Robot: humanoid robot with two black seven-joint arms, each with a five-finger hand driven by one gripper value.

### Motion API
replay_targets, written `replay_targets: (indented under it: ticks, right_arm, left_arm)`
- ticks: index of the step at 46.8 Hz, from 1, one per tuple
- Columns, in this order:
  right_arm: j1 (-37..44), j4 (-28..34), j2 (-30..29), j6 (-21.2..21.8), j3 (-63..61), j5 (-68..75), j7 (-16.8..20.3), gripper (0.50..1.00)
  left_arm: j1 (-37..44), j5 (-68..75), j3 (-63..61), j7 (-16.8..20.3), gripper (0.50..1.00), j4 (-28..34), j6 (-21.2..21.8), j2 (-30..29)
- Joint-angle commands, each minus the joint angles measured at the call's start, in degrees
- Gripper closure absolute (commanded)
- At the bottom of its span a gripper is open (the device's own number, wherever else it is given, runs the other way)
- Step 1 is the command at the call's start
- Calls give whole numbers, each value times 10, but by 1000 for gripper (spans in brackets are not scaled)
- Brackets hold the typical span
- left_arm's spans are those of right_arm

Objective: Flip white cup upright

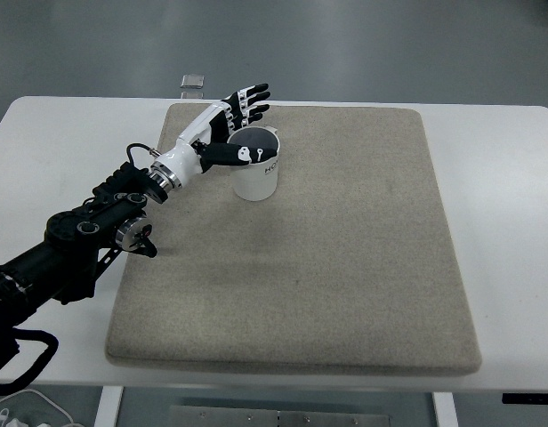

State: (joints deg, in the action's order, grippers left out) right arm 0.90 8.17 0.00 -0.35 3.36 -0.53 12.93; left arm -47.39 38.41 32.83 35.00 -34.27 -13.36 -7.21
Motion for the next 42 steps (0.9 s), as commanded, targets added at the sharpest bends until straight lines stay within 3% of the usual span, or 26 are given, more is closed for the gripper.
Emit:
replay_targets:
  ticks: [1, 23, 34, 42]
  right_arm:
    - [1, 0, 0, 0, 1, 0, 0, 570]
    - [1, 0, 0, 0, 1, 0, 0, 570]
    - [0, 0, 0, 0, 1, 0, 1, 570]
    - [1, 0, 0, 0, 0, 0, 0, 570]
  left_arm:
    - [-2, 0, 3, 0, 506, -8, 0, -2]
    - [-29, -53, 67, 0, 504, -24, -3, -4]
    - [-66, -184, 66, 0, 506, 7, 5, -5]
    - [-78, -200, 67, 0, 506, 27, 27, -5]
